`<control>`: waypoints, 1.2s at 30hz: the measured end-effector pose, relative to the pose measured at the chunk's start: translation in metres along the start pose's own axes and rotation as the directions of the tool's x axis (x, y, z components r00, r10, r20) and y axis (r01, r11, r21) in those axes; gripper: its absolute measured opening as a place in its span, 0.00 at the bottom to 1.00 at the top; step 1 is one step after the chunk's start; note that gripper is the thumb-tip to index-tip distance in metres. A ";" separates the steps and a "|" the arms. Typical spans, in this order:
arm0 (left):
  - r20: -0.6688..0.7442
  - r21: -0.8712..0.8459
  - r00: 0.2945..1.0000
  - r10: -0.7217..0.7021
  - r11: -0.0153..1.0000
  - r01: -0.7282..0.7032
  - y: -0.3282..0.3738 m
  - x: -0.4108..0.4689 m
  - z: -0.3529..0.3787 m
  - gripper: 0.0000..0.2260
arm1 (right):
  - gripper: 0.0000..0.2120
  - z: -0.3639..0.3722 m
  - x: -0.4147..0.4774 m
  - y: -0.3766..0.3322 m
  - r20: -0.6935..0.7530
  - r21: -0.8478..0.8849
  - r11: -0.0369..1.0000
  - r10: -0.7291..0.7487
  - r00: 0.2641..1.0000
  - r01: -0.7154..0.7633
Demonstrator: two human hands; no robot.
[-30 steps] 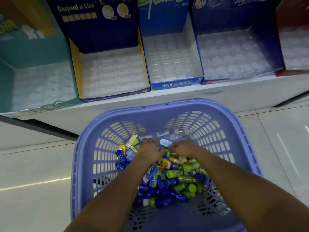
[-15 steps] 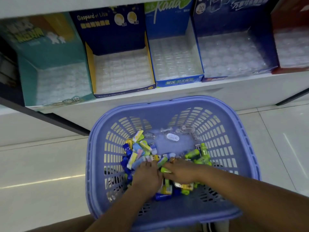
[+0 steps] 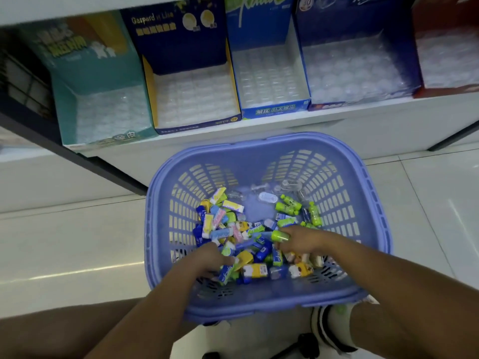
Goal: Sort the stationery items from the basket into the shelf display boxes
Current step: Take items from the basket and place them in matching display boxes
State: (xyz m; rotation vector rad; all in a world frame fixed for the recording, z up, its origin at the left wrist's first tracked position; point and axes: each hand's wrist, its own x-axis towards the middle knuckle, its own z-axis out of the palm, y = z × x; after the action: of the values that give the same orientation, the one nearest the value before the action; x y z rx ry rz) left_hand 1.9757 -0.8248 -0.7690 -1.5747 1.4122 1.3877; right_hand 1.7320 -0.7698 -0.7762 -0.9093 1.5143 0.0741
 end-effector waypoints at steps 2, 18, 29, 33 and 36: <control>-0.060 0.109 0.998 0.035 0.994 -0.028 0.001 0.002 -0.004 0.20 | 0.30 -0.002 -0.004 -0.005 0.019 0.158 0.987 -0.009 1.000 0.006; -0.028 -0.920 0.905 0.425 0.342 -0.189 0.063 -0.073 -0.030 0.06 | 0.14 -0.018 -0.104 -0.086 -0.437 0.712 0.382 -0.414 0.798 0.588; -0.302 -0.951 0.661 0.687 -0.164 -0.263 0.082 -0.166 -0.042 0.11 | 0.17 -0.016 -0.151 -0.160 -0.571 -0.117 0.674 -0.647 0.506 0.729; -0.358 -0.932 0.704 0.613 -0.191 -0.308 0.080 -0.165 -0.046 0.12 | 0.19 -0.016 -0.145 -0.171 -0.498 0.147 0.568 -0.664 0.557 0.810; -0.409 -0.908 0.725 0.554 -0.168 -0.384 0.079 -0.158 -0.047 0.13 | 0.18 -0.014 -0.137 -0.174 -0.510 0.165 0.551 -0.663 0.549 0.818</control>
State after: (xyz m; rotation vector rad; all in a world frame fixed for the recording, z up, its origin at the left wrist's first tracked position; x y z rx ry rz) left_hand 1.9333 -0.8377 -0.5921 -1.4823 0.7848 3.5022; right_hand 1.8028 -0.8297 -0.5749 -1.2290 1.2766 -1.0969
